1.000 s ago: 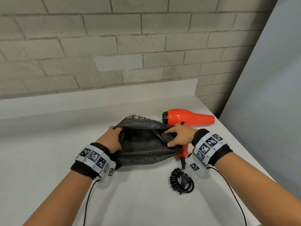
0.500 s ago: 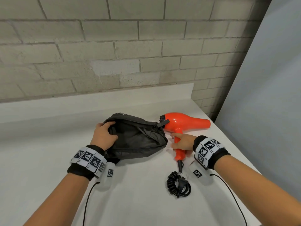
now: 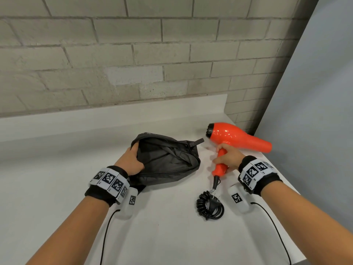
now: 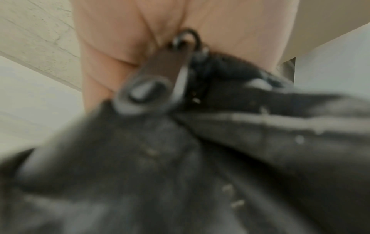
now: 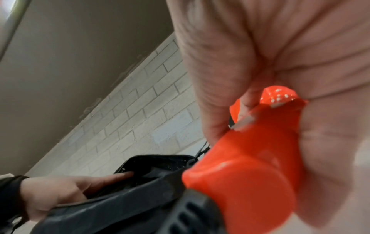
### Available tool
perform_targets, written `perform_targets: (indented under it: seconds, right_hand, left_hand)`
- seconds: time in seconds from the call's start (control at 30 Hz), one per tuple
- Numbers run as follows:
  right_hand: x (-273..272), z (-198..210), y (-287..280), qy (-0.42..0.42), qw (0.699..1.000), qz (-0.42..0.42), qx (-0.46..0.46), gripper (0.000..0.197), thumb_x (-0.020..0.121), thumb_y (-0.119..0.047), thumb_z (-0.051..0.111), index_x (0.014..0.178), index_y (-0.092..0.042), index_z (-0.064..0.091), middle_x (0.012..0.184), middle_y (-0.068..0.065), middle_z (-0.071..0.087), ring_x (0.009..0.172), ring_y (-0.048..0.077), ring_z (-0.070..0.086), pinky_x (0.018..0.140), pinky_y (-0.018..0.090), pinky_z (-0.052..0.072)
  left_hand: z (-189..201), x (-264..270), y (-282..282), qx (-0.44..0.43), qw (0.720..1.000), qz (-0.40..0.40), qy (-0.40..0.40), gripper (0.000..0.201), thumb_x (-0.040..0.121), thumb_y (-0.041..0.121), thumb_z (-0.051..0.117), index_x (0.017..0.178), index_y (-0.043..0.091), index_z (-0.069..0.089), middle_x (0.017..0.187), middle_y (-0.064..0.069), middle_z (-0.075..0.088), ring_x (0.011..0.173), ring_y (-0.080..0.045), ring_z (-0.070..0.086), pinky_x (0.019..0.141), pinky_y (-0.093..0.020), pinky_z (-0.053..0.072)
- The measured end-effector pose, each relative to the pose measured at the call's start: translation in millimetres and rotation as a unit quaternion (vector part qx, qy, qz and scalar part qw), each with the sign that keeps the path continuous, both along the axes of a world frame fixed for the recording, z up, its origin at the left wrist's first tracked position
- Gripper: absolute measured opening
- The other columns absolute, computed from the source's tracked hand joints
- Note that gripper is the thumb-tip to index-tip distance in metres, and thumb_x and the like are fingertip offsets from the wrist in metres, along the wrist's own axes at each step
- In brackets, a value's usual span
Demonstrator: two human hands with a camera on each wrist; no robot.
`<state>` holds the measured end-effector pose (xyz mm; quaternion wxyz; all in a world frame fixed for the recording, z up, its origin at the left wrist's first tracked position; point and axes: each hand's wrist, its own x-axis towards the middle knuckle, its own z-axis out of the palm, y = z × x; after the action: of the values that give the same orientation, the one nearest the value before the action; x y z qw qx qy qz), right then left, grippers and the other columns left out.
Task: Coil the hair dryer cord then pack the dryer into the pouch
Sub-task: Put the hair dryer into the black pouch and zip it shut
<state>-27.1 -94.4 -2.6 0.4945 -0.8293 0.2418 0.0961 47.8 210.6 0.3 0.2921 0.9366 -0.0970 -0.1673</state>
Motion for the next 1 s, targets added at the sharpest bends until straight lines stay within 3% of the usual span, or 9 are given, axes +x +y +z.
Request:
perform_targets:
  seconds: [0.17, 0.33, 0.5, 0.57, 0.63, 0.7, 0.8, 0.87, 1.0]
  right_hand:
    - [-7.9, 34.9, -1.2, -0.125, 0.988, -0.068, 0.054, 0.031, 0.077, -0.003, 0.067, 0.094, -0.017, 0.046, 0.089, -0.003, 0.039, 0.078, 0.025, 0.055, 0.058, 0.045, 0.057]
    - [-19.7, 80.8, 7.8, -0.293, 0.953, -0.059, 0.046, 0.031, 0.079, -0.002, 0.066, 0.094, -0.019, 0.046, 0.087, -0.006, 0.039, 0.075, 0.014, 0.051, 0.049, 0.028, 0.058]
    - [-21.9, 103.9, 22.6, -0.433, 0.894, -0.106, 0.045, 0.035, 0.071, -0.019, 0.071, 0.084, -0.041, 0.047, 0.098, 0.002, 0.043, 0.088, 0.020, 0.050, 0.070, 0.047, 0.058]
    - [-22.6, 97.4, 32.9, -0.445, 0.888, -0.119, 0.023, 0.036, 0.064, -0.029, 0.070, 0.083, -0.048, 0.046, 0.107, 0.007, 0.044, 0.093, 0.023, 0.049, 0.084, 0.047, 0.053]
    - [-19.7, 81.9, 40.9, -0.440, 0.892, -0.107, 0.003, 0.039, 0.068, -0.022, 0.072, 0.088, -0.041, 0.046, 0.111, 0.009, 0.043, 0.091, 0.018, 0.048, 0.090, 0.024, 0.048]
    - [-18.1, 64.3, 47.0, -0.423, 0.901, -0.092, -0.026, 0.038, 0.072, -0.008, 0.072, 0.092, -0.029, 0.047, 0.111, 0.006, 0.037, 0.089, 0.005, 0.045, 0.080, 0.000, 0.038]
    - [-19.7, 43.3, 49.7, -0.407, 0.908, -0.065, -0.072, 0.037, 0.070, -0.005, 0.073, 0.091, -0.025, 0.051, 0.113, 0.002, 0.033, 0.091, -0.014, 0.040, 0.079, -0.001, 0.034]
    - [-20.2, 35.6, 47.0, -0.398, 0.911, -0.032, -0.104, 0.034, 0.070, -0.007, 0.074, 0.091, -0.025, 0.054, 0.116, 0.000, 0.031, 0.092, -0.021, 0.038, 0.078, -0.002, 0.034]
    - [-23.9, 30.9, 44.0, -0.384, 0.907, 0.054, -0.166, 0.020, 0.075, -0.009, 0.070, 0.092, -0.018, 0.063, 0.123, -0.003, 0.030, 0.092, 0.008, 0.045, 0.082, 0.012, 0.039]
  left_hand:
    - [0.1, 4.6, -8.4, 0.012, 1.000, -0.009, 0.009, 0.091, 0.075, 0.005, 0.056, 0.145, 0.026, 0.002, 0.141, -0.015, 0.034, 0.118, -0.036, 0.045, 0.096, -0.040, 0.044]
    - [0.8, 1.6, -15.8, 0.028, 0.999, -0.039, 0.011, 0.090, 0.078, 0.003, 0.052, 0.145, 0.028, -0.003, 0.139, -0.016, 0.037, 0.114, -0.035, 0.048, 0.093, -0.035, 0.042]
    - [6.4, -5.6, -22.3, 0.040, 0.992, -0.109, 0.055, 0.091, 0.079, 0.002, 0.052, 0.145, 0.030, -0.004, 0.132, -0.013, 0.046, 0.101, -0.025, 0.049, 0.084, -0.030, 0.040]
    - [10.1, -7.3, -25.2, 0.052, 0.985, -0.142, 0.082, 0.091, 0.078, 0.003, 0.054, 0.145, 0.032, -0.002, 0.129, -0.011, 0.049, 0.101, -0.022, 0.048, 0.084, -0.028, 0.040]
    - [12.4, -7.6, -27.6, 0.036, 0.979, -0.175, 0.099, 0.089, 0.076, 0.001, 0.054, 0.142, 0.039, 0.008, 0.128, -0.004, 0.049, 0.108, -0.021, 0.050, 0.088, -0.027, 0.041]
    - [11.4, -5.9, -28.4, -0.014, 0.976, -0.190, 0.108, 0.081, 0.076, -0.003, 0.054, 0.136, 0.045, 0.028, 0.129, 0.003, 0.049, 0.113, -0.018, 0.050, 0.093, -0.025, 0.041]
    - [11.2, -0.8, -30.6, -0.114, 0.980, -0.138, 0.083, 0.056, 0.078, -0.003, 0.060, 0.116, 0.038, 0.055, 0.126, 0.001, 0.057, 0.110, -0.016, 0.055, 0.097, -0.025, 0.042]
    - [14.0, 2.9, -31.6, -0.157, 0.980, -0.095, 0.075, 0.052, 0.078, -0.003, 0.060, 0.116, 0.032, 0.057, 0.126, -0.005, 0.059, 0.108, -0.018, 0.057, 0.099, -0.029, 0.043]
    - [28.1, 7.2, -35.2, -0.090, 0.988, -0.109, 0.065, 0.075, 0.078, 0.003, 0.061, 0.140, 0.032, 0.029, 0.125, 0.000, 0.052, 0.106, -0.020, 0.055, 0.092, -0.029, 0.044]
